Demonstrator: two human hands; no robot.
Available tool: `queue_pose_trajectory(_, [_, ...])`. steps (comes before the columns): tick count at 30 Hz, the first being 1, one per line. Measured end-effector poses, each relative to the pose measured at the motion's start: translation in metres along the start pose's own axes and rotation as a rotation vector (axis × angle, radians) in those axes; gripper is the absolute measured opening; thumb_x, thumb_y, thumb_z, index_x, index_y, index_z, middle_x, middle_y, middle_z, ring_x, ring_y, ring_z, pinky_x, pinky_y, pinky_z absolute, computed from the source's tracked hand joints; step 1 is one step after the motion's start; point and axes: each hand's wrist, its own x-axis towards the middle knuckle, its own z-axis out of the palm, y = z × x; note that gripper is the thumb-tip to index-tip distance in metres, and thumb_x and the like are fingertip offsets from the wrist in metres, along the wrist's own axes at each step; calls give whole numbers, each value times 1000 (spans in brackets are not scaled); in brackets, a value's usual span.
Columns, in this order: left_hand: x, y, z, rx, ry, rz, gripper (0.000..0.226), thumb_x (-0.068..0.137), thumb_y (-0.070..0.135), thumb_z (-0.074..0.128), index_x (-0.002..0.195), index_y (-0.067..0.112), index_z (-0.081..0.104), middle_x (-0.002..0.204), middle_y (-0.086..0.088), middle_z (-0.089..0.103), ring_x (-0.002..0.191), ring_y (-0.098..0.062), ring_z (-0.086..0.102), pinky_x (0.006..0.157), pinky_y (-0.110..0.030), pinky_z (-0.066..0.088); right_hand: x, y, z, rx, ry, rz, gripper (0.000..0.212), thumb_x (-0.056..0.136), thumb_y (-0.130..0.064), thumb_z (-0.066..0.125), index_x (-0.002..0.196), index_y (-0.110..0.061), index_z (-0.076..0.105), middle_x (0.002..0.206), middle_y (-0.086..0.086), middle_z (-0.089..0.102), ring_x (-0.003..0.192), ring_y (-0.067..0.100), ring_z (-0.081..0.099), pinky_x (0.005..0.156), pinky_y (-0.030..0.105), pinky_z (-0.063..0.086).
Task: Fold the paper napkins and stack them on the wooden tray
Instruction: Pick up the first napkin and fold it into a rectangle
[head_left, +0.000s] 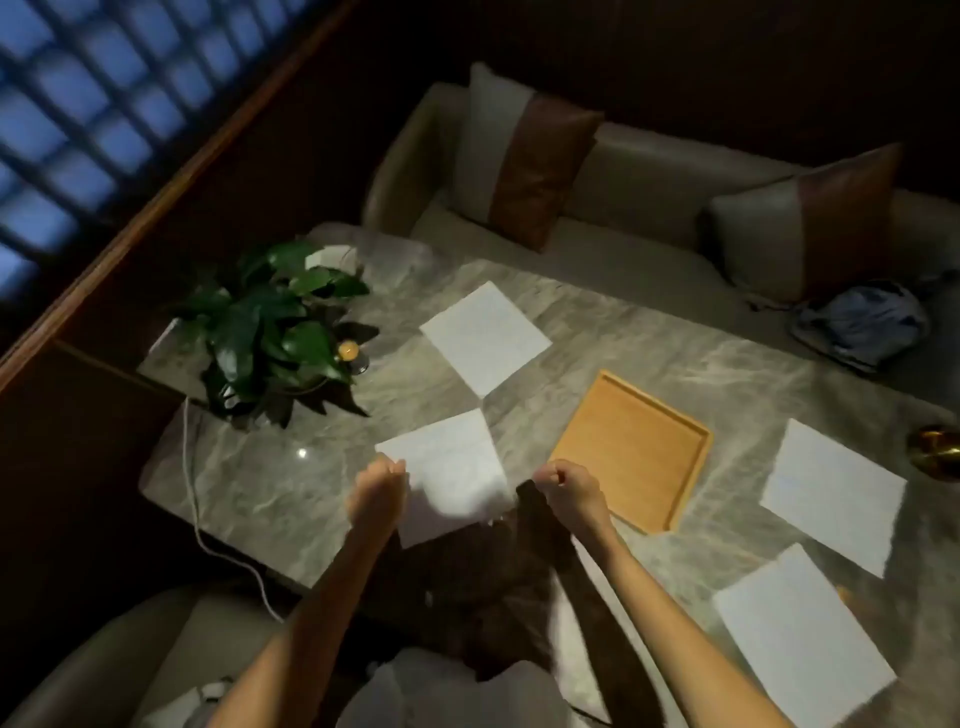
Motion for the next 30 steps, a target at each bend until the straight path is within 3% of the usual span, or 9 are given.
queue_pose_trajectory(4, [50, -41, 23, -27, -267, -58, 29, 105, 18, 47, 122, 0, 62, 125, -22, 64, 119, -33, 60, 100, -38, 42, 39, -29, 72, -125, -21, 142, 15, 90, -18, 61, 77, -18, 66, 88, 12, 71, 88, 30, 66, 73, 35, 47])
queue_pose_trajectory(7, [89, -44, 43, 33, -370, 150, 27, 103, 14, 47, 124, 3, 60, 127, -18, 61, 122, -32, 56, 103, -39, 38, 58, -30, 114, -174, 15, 240, 21, 93, -25, 64, 106, -9, 63, 115, 17, 65, 109, 36, 62, 87, 37, 48])
queue_pose_trajectory(11, [119, -30, 70, 183, -412, 386, 45, 103, 29, 49, 145, 12, 46, 142, -12, 53, 133, -29, 48, 112, -36, 33, 64, -21, 145, -292, 87, 345, 31, 93, -28, 64, 115, -7, 55, 123, 15, 57, 117, 34, 56, 93, 41, 48])
queue_pose_trajectory(14, [123, -23, 87, 271, -292, 519, 56, 94, 29, 67, 142, 6, 51, 135, -19, 57, 126, -33, 56, 106, -36, 44, 62, -12, 156, -324, 142, 355, 26, 96, -22, 60, 117, -8, 55, 126, 14, 57, 120, 32, 53, 98, 40, 45])
queue_pose_trajectory(17, [119, -23, 98, 388, -364, 431, 51, 101, 36, 51, 145, 15, 42, 141, -13, 49, 133, -31, 44, 110, -39, 32, 63, -2, 159, -394, 127, 326, 27, 99, -23, 53, 123, -10, 57, 131, 12, 55, 125, 30, 45, 105, 35, 38])
queue_pose_trajectory(20, [117, -17, 89, 366, -366, 448, 30, 93, 32, 63, 114, 11, 64, 118, -12, 62, 117, -31, 57, 99, -36, 41, 60, 0, 153, -383, 115, 282, 28, 100, -23, 52, 123, -8, 58, 127, 13, 56, 125, 32, 44, 103, 36, 38])
queue_pose_trajectory(25, [122, -8, 61, -215, -603, 300, 22, 100, 10, 56, 115, -6, 54, 108, -23, 61, 105, -34, 59, 91, -35, 41, 50, -11, 104, 182, 222, 127, 6, 96, -8, 57, 101, -7, 55, 88, 7, 60, 82, 29, 61, 69, 26, 46])
queue_pose_trajectory(27, [119, 7, 34, -415, -658, 279, 22, 99, 6, 57, 118, -2, 50, 99, -14, 57, 94, -27, 59, 81, -29, 46, 47, -14, 67, 261, 211, 69, 19, 94, -7, 62, 111, -10, 53, 85, 3, 55, 70, 17, 52, 59, 12, 42])
queue_pose_trajectory(30, [111, 51, -14, -600, -772, 385, 26, 96, 9, 57, 120, 10, 46, 95, -8, 57, 82, -17, 57, 67, -20, 47, 38, -16, 3, 291, 21, 51, 38, 94, -13, 66, 127, -20, 50, 79, 0, 49, 67, 13, 49, 55, 9, 41])
